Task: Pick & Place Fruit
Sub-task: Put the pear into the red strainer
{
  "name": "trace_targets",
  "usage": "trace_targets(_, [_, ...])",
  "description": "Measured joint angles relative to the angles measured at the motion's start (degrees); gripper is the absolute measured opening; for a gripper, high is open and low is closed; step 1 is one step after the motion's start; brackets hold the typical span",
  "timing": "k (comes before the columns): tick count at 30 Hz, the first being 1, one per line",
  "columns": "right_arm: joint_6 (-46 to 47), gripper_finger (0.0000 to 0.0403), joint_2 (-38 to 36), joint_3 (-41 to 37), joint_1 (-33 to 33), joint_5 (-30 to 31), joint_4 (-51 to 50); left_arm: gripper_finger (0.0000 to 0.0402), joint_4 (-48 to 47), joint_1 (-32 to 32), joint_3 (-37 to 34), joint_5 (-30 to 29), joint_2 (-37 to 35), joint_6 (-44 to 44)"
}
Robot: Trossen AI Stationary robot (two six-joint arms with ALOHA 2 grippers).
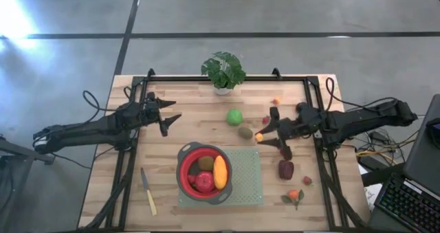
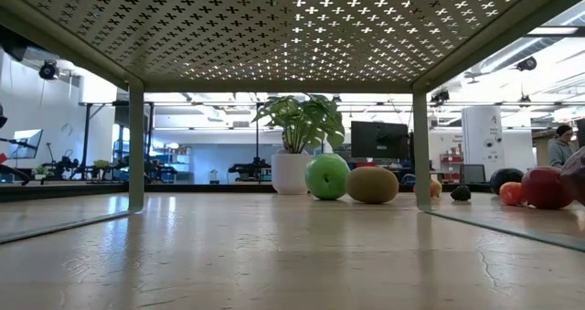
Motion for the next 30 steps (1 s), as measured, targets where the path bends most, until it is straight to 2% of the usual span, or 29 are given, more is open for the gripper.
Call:
trace_targets(5, [0.1,0.0121,4.5,1.1,3.1,0.0,4.4,0.0300,-0.1,0.0,0.0,0.1,0.2,0.0])
trace_targets(15, [-5.3,0.0131,19.0,13.4,7.2,0.0,4.1,0.0300,-0.2,0.0,0.0,0.1,0.2,0.0])
trace_targets(23, [-8.4,0.0121,30.0,25.6,7.2,0.1,-4.3,0.0300,-0.5,0.0,0.0,0.1,0.2,0.0])
trace_targets(30, [-9.7,0.0148,36.4,32.8,7.1,0.1,-7.9,0.0300,-0.7,0.0,0.0,0.1,0.2,0.0])
